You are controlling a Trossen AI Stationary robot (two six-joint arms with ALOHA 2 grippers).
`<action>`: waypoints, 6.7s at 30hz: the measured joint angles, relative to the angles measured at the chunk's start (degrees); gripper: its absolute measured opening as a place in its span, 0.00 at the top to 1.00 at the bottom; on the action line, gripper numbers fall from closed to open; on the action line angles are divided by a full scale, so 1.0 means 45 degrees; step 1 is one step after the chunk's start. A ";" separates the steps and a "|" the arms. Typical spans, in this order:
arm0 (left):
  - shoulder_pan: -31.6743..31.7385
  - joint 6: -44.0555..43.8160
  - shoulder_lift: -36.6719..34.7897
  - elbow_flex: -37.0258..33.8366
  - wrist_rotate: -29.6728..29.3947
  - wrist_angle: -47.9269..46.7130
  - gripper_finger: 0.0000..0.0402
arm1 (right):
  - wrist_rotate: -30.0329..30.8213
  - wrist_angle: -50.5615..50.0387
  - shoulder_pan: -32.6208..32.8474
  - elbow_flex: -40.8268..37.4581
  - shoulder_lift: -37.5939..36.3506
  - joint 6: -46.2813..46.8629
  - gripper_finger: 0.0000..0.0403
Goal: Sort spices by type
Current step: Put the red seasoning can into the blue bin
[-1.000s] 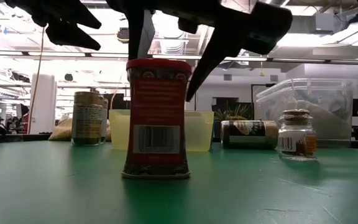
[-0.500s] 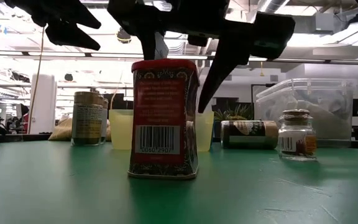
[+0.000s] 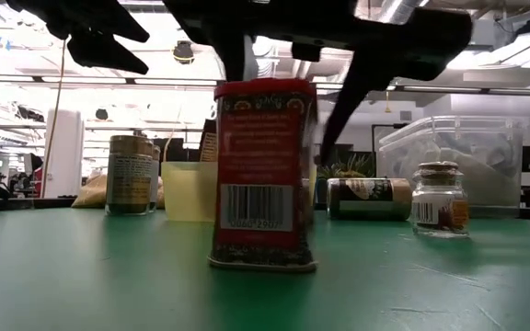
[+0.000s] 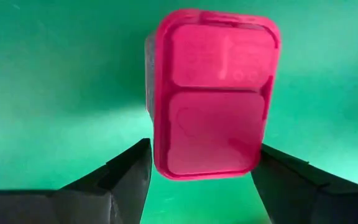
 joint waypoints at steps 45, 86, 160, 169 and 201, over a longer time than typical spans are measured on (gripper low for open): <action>0.0000 -0.0005 -0.0029 0.0000 0.0489 -0.0091 0.03 | 0.1058 0.0040 0.0871 0.0872 -0.0011 0.0954 0.06; 0.0000 0.1125 -0.0029 0.0005 0.0350 0.0412 0.03 | 0.0835 -0.2492 -0.0096 0.3986 0.0797 0.2670 0.43; -0.2234 -0.0374 0.0850 0.0010 -0.0816 0.0634 0.03 | -0.0953 -0.7001 -1.0859 0.3614 -0.0065 1.8602 0.42; -0.2234 -0.0426 0.0850 0.0010 -0.0814 0.0580 0.03 | -0.0772 -0.6933 -1.1067 0.3653 -0.0277 1.8796 0.42; -0.2229 -0.0073 0.0845 0.0010 -0.0809 0.0855 0.03 | -0.2366 -0.5768 -0.9638 0.2317 -0.0292 1.8546 0.42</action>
